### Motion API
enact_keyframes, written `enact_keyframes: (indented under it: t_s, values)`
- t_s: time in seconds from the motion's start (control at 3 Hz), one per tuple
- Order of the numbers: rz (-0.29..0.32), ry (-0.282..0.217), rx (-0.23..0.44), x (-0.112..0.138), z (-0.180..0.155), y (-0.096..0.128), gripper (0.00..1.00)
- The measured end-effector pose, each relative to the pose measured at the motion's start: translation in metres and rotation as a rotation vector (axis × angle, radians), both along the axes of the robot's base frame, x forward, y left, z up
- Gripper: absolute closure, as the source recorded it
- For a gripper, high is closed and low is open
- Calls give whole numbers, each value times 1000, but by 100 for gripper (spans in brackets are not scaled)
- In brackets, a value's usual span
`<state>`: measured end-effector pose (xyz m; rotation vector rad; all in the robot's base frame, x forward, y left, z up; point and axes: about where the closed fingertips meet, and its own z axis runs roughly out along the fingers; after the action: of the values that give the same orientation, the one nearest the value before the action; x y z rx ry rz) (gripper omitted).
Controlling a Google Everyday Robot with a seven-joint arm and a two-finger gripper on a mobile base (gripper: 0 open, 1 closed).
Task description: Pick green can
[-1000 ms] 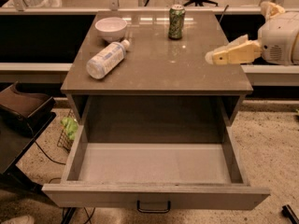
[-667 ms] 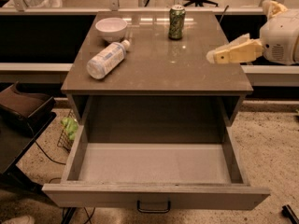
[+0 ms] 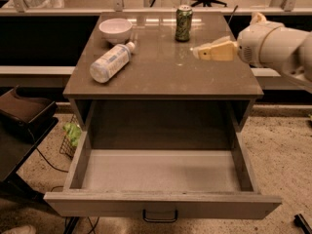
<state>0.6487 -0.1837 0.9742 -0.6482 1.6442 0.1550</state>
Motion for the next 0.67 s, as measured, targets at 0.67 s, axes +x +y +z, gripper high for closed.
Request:
enact_keyframes:
  t_s: [0.67]
  values:
    - [-157,-39,192,122,-57,-24,0]
